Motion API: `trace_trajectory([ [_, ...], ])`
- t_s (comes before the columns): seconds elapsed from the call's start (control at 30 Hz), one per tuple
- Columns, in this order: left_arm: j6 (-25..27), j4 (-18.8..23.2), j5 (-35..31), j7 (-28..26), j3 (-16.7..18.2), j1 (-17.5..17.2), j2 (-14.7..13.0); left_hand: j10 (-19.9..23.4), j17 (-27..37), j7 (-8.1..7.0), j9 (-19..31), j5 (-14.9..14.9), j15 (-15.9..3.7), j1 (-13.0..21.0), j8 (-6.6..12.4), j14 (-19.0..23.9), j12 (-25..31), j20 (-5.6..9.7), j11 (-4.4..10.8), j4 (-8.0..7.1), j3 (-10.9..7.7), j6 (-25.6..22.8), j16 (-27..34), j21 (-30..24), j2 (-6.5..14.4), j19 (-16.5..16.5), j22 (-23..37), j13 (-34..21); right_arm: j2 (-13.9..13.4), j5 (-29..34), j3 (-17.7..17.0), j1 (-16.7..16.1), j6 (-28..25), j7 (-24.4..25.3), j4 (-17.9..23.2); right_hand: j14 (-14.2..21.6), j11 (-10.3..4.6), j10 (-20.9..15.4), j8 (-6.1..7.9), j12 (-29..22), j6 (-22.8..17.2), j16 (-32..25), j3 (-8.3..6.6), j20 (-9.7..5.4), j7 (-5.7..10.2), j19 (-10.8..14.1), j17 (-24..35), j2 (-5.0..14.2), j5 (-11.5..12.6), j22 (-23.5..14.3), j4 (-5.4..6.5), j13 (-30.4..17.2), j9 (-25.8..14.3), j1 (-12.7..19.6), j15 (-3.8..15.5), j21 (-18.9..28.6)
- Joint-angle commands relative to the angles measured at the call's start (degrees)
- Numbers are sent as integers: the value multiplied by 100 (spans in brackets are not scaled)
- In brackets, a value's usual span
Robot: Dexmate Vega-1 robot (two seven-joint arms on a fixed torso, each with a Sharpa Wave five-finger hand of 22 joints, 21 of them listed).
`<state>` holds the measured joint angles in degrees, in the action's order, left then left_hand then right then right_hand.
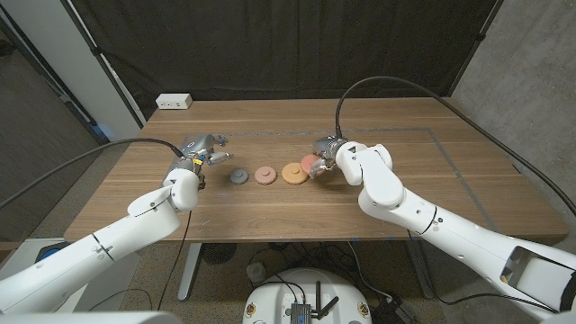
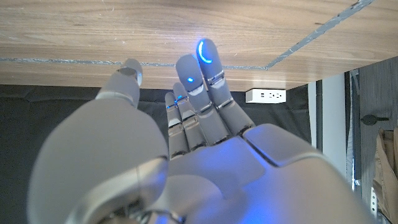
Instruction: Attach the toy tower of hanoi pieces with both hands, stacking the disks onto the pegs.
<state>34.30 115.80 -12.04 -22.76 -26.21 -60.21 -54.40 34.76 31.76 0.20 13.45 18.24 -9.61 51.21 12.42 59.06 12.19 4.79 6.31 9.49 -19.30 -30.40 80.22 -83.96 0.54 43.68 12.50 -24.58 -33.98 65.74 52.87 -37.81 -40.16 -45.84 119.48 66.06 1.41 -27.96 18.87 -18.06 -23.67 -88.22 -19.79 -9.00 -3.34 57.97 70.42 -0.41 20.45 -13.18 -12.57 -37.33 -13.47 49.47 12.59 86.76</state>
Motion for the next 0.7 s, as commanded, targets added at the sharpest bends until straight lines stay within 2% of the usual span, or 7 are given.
trace_trajectory([
  [0.03, -32, -19, 3, -32, 55, -74, -14, 53, 15, -19, 7, 36, -299, -4, -5, 49, 5, 700, 24, -11, -37, -65, 30, -54, 20, -33, -4, -10, 191, 57, 49, 105, 397, 27, -170, 50, -1091, -1124, 33, 4, -788, -22, -366, -359, 750, 55, 22, 371, 48, -13, 312, -19, -33, 230, -13, 40],
  [0.7, 25, 84, 14, -104, 183, -209, -76, 72, 75, -16, 11, 39, -298, -23, -11, 88, 5, 700, 20, -16, -67, -79, 73, -121, 15, -46, -39, -17, 534, -123, 170, 452, 768, 171, -723, 59, -1093, -1168, 21, 59, -808, -25, -451, -358, 755, 63, 17, 346, 97, -6, 320, -51, -41, 227, -14, 38],
])
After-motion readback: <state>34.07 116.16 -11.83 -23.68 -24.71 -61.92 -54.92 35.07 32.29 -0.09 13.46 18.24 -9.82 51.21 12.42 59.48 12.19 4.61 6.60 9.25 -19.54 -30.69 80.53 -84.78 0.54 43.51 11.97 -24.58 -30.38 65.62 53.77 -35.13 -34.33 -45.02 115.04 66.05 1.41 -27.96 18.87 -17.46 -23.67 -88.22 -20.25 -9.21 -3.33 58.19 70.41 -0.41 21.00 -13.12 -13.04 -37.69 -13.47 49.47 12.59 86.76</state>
